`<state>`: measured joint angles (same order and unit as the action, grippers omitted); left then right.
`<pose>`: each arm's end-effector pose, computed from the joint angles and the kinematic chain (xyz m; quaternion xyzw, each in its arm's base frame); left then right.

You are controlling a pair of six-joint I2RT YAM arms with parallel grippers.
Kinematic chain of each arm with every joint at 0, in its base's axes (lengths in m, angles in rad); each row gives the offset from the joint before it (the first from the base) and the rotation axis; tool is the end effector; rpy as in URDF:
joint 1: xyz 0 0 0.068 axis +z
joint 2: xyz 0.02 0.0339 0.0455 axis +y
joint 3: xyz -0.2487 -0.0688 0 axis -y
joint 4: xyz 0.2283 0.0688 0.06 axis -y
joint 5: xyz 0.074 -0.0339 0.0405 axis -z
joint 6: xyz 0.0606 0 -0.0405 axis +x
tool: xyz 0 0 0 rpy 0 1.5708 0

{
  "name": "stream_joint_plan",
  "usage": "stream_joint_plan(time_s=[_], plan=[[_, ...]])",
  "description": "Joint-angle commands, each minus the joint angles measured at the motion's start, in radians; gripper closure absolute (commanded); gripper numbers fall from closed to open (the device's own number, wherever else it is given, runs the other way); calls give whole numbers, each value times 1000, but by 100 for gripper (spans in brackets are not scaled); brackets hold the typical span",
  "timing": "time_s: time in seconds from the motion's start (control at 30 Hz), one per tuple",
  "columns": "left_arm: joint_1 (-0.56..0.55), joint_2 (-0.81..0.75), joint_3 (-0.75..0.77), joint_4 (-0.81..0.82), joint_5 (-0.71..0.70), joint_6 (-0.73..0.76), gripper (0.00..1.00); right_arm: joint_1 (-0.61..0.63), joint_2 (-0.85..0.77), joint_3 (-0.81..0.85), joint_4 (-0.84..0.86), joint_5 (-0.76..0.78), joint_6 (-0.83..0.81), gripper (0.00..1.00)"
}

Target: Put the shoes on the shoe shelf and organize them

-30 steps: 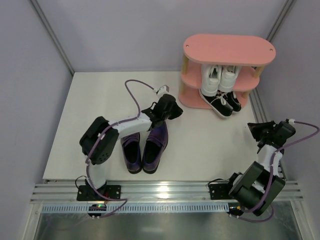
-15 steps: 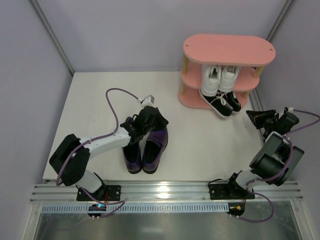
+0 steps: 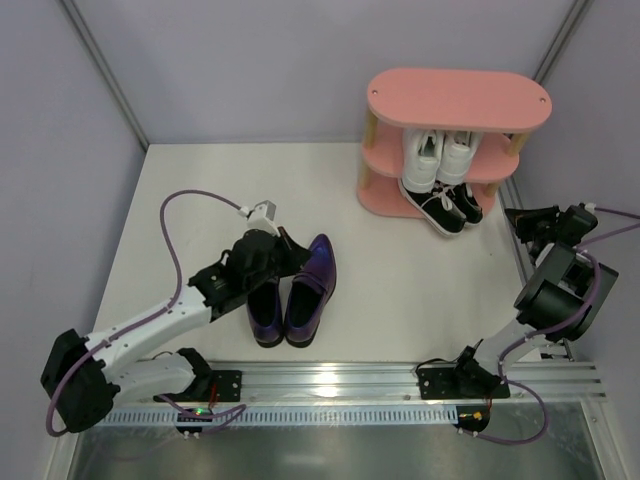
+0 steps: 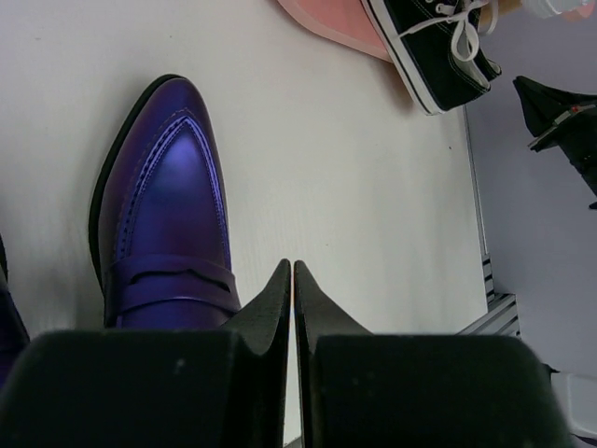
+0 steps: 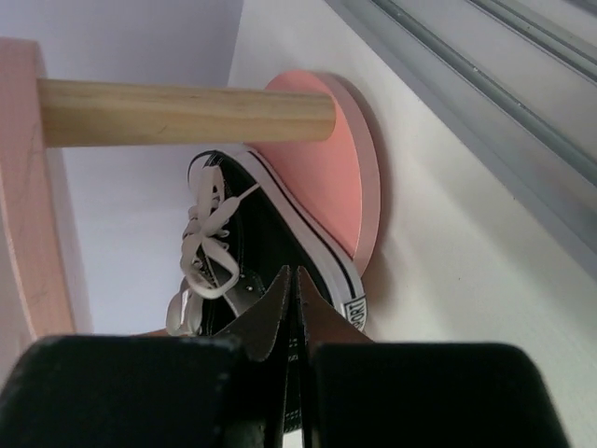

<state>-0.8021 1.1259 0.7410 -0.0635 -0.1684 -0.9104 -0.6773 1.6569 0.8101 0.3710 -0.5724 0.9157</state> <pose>0.1933 -0.1853 0.2499 -0.0904 0.8400 -0.3539 0.4013 0.2922 -0.1929 0.1728 0.4828 0.6778 0.2987 0.4672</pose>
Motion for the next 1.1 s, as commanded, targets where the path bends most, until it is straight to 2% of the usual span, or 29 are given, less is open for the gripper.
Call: stream_joint_plan(time_s=[0.0,0.33,0.6,1.07], plan=[[3,-90,-17,-99,-45,30,100,22,75,69,17,46,-8,96],[3,-264,-71,-234,-100,4,100,81,222,176,-10,62,-46,96],[3,-339,-103,-286,-120,-19,100,133,247,161,-46,103,-95,96],[4,-445,-98,-364,-135,-31,100,212,231,74,2,112,-103,96]])
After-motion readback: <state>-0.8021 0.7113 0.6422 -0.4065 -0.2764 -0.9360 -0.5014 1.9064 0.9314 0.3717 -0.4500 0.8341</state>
